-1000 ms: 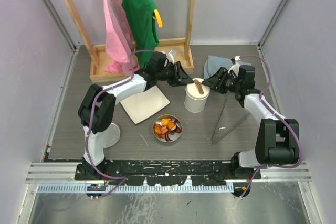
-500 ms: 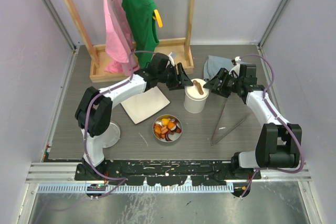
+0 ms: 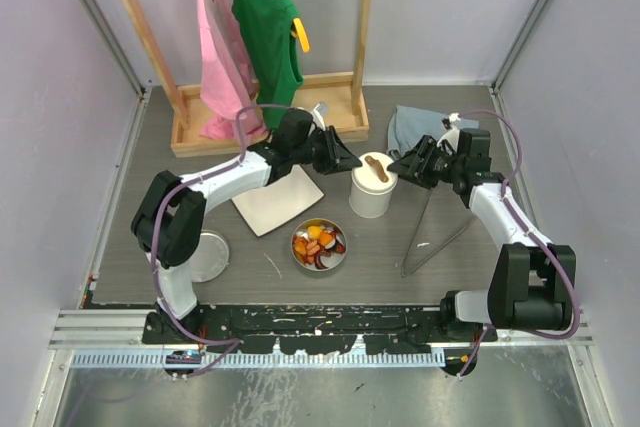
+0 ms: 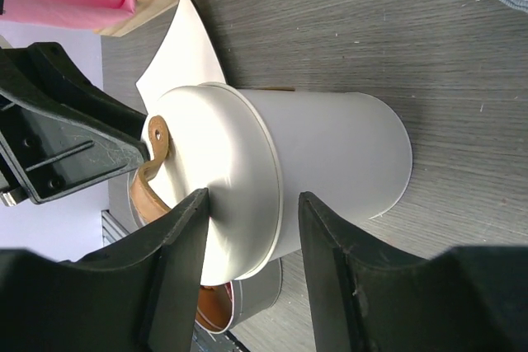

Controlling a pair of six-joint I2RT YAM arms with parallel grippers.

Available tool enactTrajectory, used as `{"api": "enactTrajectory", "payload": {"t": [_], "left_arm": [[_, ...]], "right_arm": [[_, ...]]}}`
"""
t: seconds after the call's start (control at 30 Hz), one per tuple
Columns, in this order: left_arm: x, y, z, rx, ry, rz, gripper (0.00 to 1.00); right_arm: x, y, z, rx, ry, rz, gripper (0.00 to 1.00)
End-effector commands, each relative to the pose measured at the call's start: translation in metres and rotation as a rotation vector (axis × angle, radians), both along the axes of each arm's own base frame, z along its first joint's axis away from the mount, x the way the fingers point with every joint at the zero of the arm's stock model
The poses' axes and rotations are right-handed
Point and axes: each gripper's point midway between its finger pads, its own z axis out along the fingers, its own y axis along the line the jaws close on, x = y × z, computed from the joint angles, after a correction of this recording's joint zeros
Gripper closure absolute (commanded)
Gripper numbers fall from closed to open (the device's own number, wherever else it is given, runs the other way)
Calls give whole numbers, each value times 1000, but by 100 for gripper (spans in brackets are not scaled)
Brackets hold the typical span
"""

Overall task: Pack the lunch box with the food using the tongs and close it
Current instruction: Close the box lid on the packing box.

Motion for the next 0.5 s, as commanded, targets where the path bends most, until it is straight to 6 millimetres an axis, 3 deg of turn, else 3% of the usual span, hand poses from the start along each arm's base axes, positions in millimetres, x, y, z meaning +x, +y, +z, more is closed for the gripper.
{"api": "enactTrajectory", "payload": {"t": [0.0,0.17,0.27,0.4,0.47], "left_arm": [[-58,17,-101,231,209,-56,87],[-65,18,-119,246,223,-46,90],[-66,20,-122,243,225,-35,88],[-66,16,-109,217,212,-43,61],[-62,15,-93,207,181,-46,53]], "right_arm": [[-44,-15,-72,-103,245,-46,51],[-46,-17,-73,-106,242,-77,51],[-46,-19,-71,-113,232,-98,49],[-44,-21,-66,-120,213,-104,43],[-40,-22,-57,-132,188,-96,42]]}}
